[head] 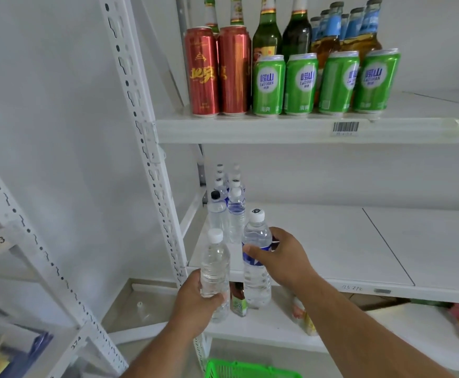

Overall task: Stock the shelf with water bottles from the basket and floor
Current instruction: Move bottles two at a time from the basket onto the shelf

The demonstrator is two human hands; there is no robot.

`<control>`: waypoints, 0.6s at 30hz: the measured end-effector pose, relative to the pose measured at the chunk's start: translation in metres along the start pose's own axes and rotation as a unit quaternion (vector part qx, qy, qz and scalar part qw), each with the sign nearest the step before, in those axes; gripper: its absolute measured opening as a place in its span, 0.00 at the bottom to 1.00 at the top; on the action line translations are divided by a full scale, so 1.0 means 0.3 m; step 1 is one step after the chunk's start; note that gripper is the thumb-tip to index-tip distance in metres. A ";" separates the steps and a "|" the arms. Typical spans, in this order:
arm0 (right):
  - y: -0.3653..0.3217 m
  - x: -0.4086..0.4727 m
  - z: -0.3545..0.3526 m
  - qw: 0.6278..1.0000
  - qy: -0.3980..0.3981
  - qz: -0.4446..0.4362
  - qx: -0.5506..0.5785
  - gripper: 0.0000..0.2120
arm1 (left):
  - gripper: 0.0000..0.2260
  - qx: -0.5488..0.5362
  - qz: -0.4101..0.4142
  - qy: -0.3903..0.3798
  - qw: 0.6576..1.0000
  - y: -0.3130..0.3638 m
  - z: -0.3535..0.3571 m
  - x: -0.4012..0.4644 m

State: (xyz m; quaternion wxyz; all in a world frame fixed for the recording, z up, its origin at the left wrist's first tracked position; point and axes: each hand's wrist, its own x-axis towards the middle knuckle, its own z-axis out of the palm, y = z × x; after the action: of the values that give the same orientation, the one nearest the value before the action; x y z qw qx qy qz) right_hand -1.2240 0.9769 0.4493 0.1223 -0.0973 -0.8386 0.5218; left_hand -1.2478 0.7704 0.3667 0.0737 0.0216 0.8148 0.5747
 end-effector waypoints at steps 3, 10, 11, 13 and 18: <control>-0.007 0.077 0.048 1.000 0.006 0.012 -0.008 0.12 | 0.19 0.002 0.004 -0.009 1.000 -0.012 -0.027 0.096; -0.010 0.239 0.162 0.998 0.033 0.031 -0.032 0.15 | 0.21 0.018 0.005 -0.036 0.999 -0.030 -0.066 0.315; -0.008 0.257 0.174 0.998 0.035 0.036 -0.031 0.15 | 0.21 0.023 0.006 -0.038 0.999 -0.029 -0.068 0.339; -0.005 0.292 0.194 0.998 0.038 0.046 -0.029 0.14 | 0.21 0.031 0.010 -0.043 0.999 -0.028 -0.068 0.385; 0.019 0.369 0.224 0.996 0.044 0.071 -0.033 0.15 | 0.21 0.033 0.019 -0.057 0.998 -0.029 -0.052 0.483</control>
State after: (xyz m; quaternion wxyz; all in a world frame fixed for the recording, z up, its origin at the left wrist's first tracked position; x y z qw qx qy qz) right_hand -1.3498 0.9544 0.4270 0.1186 -0.1840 -0.8399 0.4967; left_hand -1.3927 0.7702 0.3498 0.1081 0.0724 0.8273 0.5464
